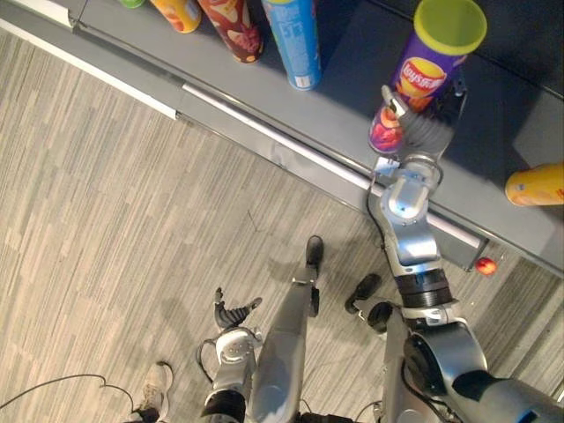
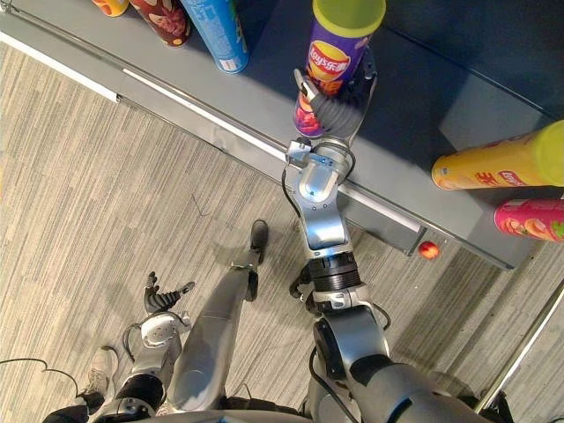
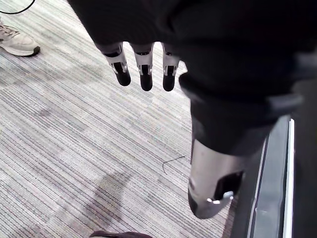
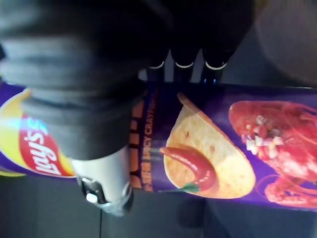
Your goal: Put the gum and the chips on the shelf.
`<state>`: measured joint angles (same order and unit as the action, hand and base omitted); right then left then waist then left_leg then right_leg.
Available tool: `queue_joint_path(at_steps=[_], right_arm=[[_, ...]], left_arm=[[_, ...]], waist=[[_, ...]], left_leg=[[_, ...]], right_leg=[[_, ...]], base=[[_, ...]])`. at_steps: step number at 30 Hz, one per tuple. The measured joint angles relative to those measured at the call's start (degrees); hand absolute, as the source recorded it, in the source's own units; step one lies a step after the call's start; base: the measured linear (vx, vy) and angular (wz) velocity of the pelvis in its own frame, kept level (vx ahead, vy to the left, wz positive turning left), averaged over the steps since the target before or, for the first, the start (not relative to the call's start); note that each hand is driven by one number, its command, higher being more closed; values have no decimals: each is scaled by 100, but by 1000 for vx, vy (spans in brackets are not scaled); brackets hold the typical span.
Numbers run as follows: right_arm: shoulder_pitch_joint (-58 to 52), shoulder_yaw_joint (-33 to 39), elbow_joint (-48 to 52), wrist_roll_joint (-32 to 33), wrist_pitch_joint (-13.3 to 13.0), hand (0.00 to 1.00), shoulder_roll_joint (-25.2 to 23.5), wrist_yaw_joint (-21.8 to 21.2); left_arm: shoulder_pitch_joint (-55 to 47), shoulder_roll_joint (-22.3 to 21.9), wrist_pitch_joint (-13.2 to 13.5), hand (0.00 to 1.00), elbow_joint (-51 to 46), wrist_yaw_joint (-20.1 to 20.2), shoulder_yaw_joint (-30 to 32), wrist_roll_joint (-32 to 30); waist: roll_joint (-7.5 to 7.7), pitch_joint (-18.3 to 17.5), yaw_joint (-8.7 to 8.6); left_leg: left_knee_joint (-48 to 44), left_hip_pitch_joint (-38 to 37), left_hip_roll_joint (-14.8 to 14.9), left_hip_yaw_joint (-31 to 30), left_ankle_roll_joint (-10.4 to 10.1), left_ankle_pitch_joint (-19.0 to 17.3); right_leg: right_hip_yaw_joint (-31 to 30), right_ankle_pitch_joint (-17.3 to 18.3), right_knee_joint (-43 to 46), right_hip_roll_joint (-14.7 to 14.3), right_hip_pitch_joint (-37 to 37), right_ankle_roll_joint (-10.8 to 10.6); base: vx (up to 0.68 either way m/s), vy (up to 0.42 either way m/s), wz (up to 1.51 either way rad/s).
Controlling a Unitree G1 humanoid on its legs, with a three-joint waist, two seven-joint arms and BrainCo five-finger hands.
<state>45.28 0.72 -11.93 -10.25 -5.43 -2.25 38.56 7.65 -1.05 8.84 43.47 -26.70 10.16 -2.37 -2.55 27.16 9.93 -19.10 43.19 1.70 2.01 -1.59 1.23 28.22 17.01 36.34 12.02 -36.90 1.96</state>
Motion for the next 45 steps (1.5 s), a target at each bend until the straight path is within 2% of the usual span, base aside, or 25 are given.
queue_joint_path(at_steps=[10,16,29,34,39,40,45], right_arm=[[407,244,-328,31,-21,100,30,118],[609,282,-468,155,-125,100,133,138],[675,339,-502,153,-140,100,282,174],[631,324,-500,121,-320,100,377,170],[553,298,-500,103,-346,100,376,147],[512,270,-500,80,-355,0,377,120],[291,139,-781,12,-313,0,375,-37]], left_arm=[[10,4,62,0,-7,2,-75,-12],[10,5,63,0,-37,8,-95,-13],[11,8,64,0,-39,30,-108,-13],[32,9,64,0,-19,52,-116,-12],[111,11,63,0,12,62,-116,-13],[122,11,63,0,13,67,-117,-13],[140,23,64,0,15,184,-112,-1]], waist=[[0,-6,129],[-1,-7,134],[-5,-9,141],[-32,-30,141],[-33,-31,141],[-33,-31,138],[-29,-51,138]], left_leg=[[2,174,-5,-8,21,69],[66,240,-54,-7,11,82],[87,287,-67,-32,-9,150],[-5,393,-55,-9,-11,154],[-34,393,-23,33,-15,144],[-45,394,-15,43,-13,138],[-108,491,17,61,15,100]], right_leg=[[-19,34,111,19,-218,56],[-17,80,182,90,-340,73],[-7,89,237,109,-407,87],[-28,89,279,112,-507,88],[-62,90,276,100,-521,90],[-68,90,275,94,-524,90],[-87,92,278,67,-608,95]], base=[[18,-30,1],[4,-18,3],[6,-15,1],[5,-8,-2],[2,-25,-5],[-5,-22,-5],[-6,-15,-5]])
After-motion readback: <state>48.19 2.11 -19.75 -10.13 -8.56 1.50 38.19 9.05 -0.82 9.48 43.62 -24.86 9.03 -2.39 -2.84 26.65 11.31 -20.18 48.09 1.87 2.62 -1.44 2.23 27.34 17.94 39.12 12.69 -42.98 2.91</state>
